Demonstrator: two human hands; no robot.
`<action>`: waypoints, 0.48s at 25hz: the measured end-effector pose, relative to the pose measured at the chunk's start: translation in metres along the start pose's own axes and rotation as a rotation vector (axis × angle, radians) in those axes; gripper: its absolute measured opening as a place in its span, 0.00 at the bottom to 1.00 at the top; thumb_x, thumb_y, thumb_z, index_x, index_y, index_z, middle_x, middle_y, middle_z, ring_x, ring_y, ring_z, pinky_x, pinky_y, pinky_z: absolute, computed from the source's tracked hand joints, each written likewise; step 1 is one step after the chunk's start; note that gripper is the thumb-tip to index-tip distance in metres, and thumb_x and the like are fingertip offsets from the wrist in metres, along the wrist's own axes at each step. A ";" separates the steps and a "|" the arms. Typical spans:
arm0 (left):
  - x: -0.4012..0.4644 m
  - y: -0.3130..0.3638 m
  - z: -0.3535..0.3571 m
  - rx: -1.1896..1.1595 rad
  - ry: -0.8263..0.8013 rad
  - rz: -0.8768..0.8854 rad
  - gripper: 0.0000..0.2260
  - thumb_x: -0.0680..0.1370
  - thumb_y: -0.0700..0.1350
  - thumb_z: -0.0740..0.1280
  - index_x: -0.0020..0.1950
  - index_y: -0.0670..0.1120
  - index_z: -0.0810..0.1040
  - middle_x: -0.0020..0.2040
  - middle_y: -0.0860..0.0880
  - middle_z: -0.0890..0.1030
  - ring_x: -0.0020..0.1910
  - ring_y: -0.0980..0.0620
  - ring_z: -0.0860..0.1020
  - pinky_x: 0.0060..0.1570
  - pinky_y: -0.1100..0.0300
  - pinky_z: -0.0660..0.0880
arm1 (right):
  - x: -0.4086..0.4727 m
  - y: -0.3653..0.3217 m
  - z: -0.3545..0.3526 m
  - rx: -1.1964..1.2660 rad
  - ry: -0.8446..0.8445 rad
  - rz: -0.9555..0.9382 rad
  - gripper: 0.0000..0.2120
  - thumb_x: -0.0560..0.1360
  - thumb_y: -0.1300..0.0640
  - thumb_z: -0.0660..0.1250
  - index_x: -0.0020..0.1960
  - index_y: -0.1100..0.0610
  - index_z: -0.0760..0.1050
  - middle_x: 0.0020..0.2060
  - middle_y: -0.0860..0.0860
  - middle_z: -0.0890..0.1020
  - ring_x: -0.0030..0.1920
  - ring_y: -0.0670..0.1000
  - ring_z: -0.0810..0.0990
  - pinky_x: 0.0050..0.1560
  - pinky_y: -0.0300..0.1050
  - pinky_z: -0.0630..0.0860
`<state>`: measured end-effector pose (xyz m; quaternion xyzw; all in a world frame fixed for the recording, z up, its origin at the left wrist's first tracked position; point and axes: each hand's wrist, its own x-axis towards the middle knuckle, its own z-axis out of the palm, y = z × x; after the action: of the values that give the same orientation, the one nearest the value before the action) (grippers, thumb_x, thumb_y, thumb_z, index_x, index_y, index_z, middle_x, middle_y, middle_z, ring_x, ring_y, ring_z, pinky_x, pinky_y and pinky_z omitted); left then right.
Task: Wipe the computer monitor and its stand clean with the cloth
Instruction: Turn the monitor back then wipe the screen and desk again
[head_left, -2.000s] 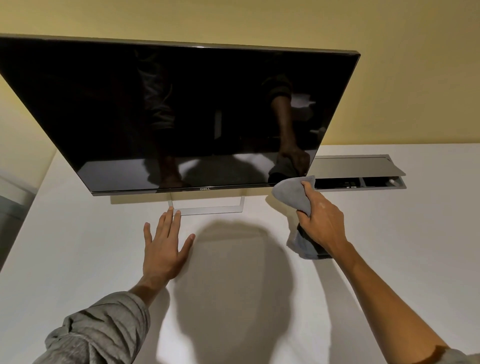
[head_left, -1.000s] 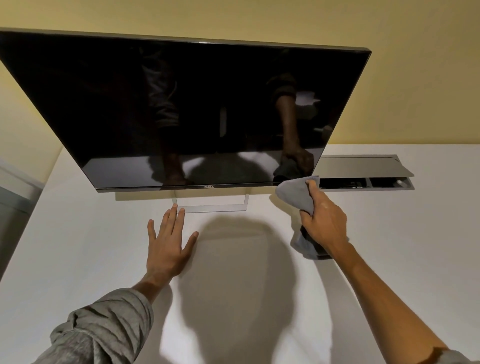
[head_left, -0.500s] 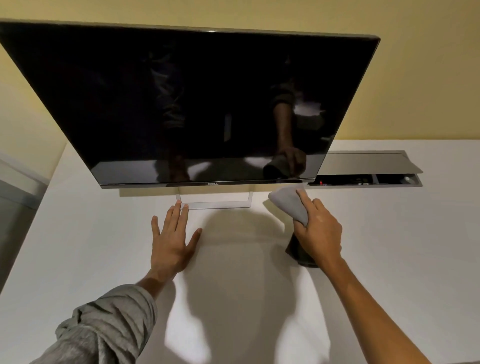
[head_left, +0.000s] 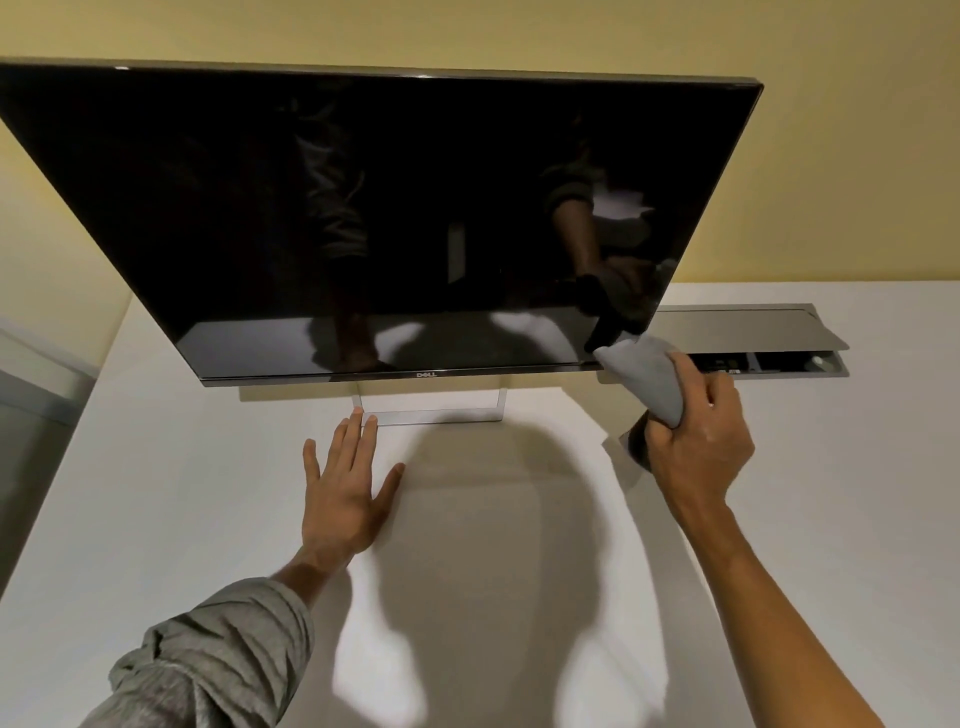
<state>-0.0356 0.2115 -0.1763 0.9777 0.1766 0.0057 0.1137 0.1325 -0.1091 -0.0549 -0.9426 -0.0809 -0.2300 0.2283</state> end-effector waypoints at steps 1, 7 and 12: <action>0.000 0.000 0.000 0.008 0.002 -0.003 0.32 0.81 0.64 0.44 0.80 0.47 0.53 0.81 0.49 0.51 0.79 0.48 0.53 0.76 0.40 0.44 | 0.001 0.000 -0.003 -0.004 0.040 -0.002 0.28 0.69 0.52 0.58 0.68 0.56 0.73 0.46 0.58 0.76 0.41 0.56 0.75 0.33 0.44 0.71; 0.000 0.000 0.000 -0.006 0.006 0.001 0.32 0.81 0.64 0.45 0.80 0.47 0.54 0.81 0.48 0.52 0.79 0.48 0.54 0.75 0.39 0.45 | -0.007 0.005 0.031 -0.101 -0.285 -0.082 0.27 0.75 0.53 0.68 0.73 0.55 0.68 0.46 0.61 0.76 0.41 0.60 0.77 0.35 0.49 0.76; 0.000 -0.001 0.001 -0.002 0.009 -0.002 0.32 0.81 0.64 0.44 0.80 0.47 0.54 0.81 0.48 0.53 0.79 0.48 0.54 0.75 0.39 0.46 | -0.004 0.009 0.036 -0.139 -0.352 -0.045 0.29 0.76 0.46 0.62 0.73 0.56 0.66 0.48 0.60 0.77 0.43 0.56 0.76 0.39 0.48 0.74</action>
<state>-0.0354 0.2121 -0.1770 0.9774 0.1781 0.0101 0.1138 0.1457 -0.1000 -0.0885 -0.9797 -0.1247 -0.0717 0.1395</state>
